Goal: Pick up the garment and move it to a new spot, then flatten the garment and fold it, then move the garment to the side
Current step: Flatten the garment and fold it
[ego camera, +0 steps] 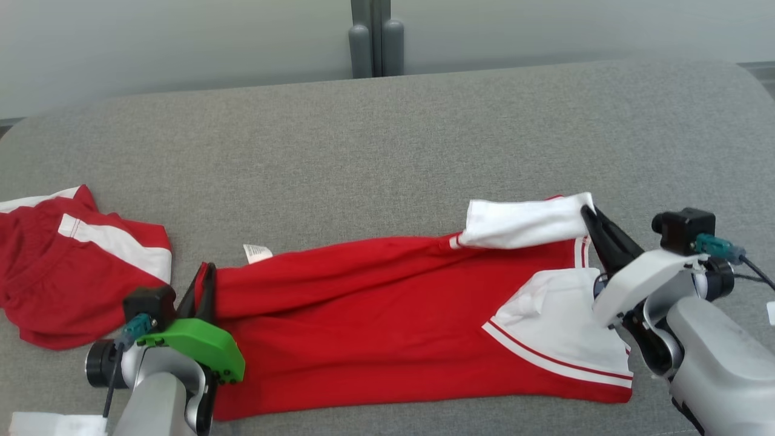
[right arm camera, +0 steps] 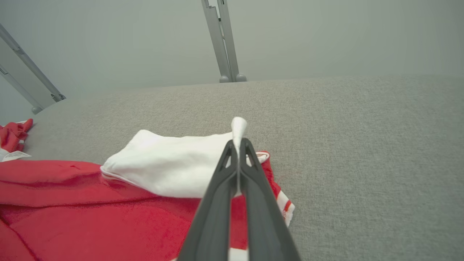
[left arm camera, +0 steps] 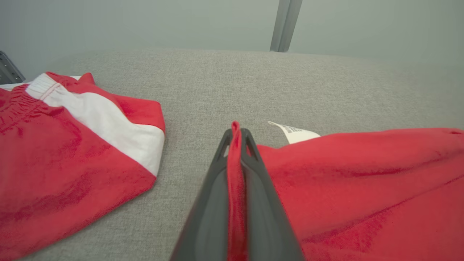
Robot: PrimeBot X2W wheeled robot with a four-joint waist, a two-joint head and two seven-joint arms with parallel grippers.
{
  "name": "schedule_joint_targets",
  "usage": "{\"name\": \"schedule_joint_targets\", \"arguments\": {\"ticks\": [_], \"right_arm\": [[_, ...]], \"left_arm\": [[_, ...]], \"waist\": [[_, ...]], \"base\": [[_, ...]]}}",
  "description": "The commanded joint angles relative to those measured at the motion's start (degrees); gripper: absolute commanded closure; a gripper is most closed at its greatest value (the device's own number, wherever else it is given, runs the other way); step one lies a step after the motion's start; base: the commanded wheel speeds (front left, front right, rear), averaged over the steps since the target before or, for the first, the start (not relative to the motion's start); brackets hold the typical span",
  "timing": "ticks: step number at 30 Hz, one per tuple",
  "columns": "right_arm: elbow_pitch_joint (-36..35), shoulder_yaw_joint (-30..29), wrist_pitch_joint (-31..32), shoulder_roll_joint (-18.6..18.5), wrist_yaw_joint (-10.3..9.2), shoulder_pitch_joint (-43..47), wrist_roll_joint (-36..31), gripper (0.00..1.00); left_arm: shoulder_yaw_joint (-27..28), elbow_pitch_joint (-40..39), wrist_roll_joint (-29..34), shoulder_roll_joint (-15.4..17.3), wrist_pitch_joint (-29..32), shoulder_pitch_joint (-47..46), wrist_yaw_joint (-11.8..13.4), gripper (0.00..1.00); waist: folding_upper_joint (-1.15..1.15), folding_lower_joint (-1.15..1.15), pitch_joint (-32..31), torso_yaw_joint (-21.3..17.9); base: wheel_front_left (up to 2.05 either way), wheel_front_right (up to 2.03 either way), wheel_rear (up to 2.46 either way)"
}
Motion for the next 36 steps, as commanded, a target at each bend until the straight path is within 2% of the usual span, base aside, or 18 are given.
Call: {"name": "schedule_joint_targets", "arguments": {"ticks": [1,9,18,19,20,21,22,23,24,27,30,36], "right_arm": [[-0.5,-0.4,-0.2,0.0,-0.09,2.1,0.2,1.0],[-2.7,-3.5,-0.2,1.2,-0.09,9.7,-0.2,1.0],[-3.9,-3.6,-0.2,1.7,-0.09,13.5,-0.5,1.0],[-3.5,-3.1,-0.2,1.8,-0.09,13.8,-0.3,1.0],[-2.7,-2.2,-0.2,1.8,-0.08,14.2,0.1,1.0],[-2.1,-1.2,-0.2,1.7,-0.09,14.3,0.4,1.0],[-1.8,-0.6,-0.2,1.8,-0.08,14.3,1.0,0.58],[-1.3,-0.1,-0.2,1.9,-0.08,14.5,1.8,0.07],[-1.2,0.2,-0.2,1.8,-0.08,14.6,2.2,0.0],[-2.1,-2.4,-0.2,1.1,-0.09,15.3,2.4,0.0],[-4.8,-8.1,-0.2,1.3,-0.08,16.8,-0.2,0.0],[-7.5,-13.0,-0.2,3.9,-0.08,19.4,-6.2,0.0]], "left_arm": [[0.1,-0.3,-0.3,0.3,0.0,1.6,-0.1,1.0],[1.0,-0.4,-0.4,-0.2,0.0,6.6,-0.1,1.0],[3.2,-0.3,1.3,-0.6,0.0,9.2,-0.1,1.0],[3.7,0.1,1.4,-0.7,0.0,9.4,-0.1,0.9],[4.2,0.2,1.5,-0.8,0.0,9.5,-0.1,0.67],[4.7,0.2,1.8,-0.8,0.0,9.7,0.0,0.04],[5.1,0.5,1.9,-0.9,0.0,10.1,0.4,0.0],[5.7,0.6,2.2,-1.0,0.0,10.5,0.9,0.0],[6.4,0.3,2.4,-1.2,0.0,10.9,1.4,0.0],[8.2,-1.6,3.2,-1.7,0.0,12.5,2.8,0.0],[10.2,-4.6,4.1,-2.3,0.0,15.0,4.2,0.0],[11.4,-7.0,5.4,-2.9,0.0,17.4,4.2,0.0]], "waist": [[0.0,0.0,-1.7,-0.5],[0.0,0.0,-3.4,-1.4],[0.0,0.0,-3.4,-2.8],[0.0,0.0,-3.3,-2.9],[0.0,0.0,-3.3,-3.0],[0.0,0.0,-3.3,-3.1],[0.0,0.0,-3.3,-3.1],[0.0,0.0,-3.4,-3.1],[0.0,0.0,-3.4,-3.1],[0.0,0.0,-3.4,-3.0],[0.0,0.0,-3.6,-2.5],[0.0,0.0,-4.6,-1.6]], "base": [[0.0,0.0,0.0],[0.0,0.0,0.0],[0.0,0.0,0.0],[0.0,0.0,0.0],[0.0,0.0,0.0],[0.0,0.0,0.0],[0.0,0.0,0.0],[0.0,0.0,0.0],[0.0,0.0,0.0],[0.0,0.0,0.0],[0.0,0.0,0.0],[0.0,0.0,0.0]]}}
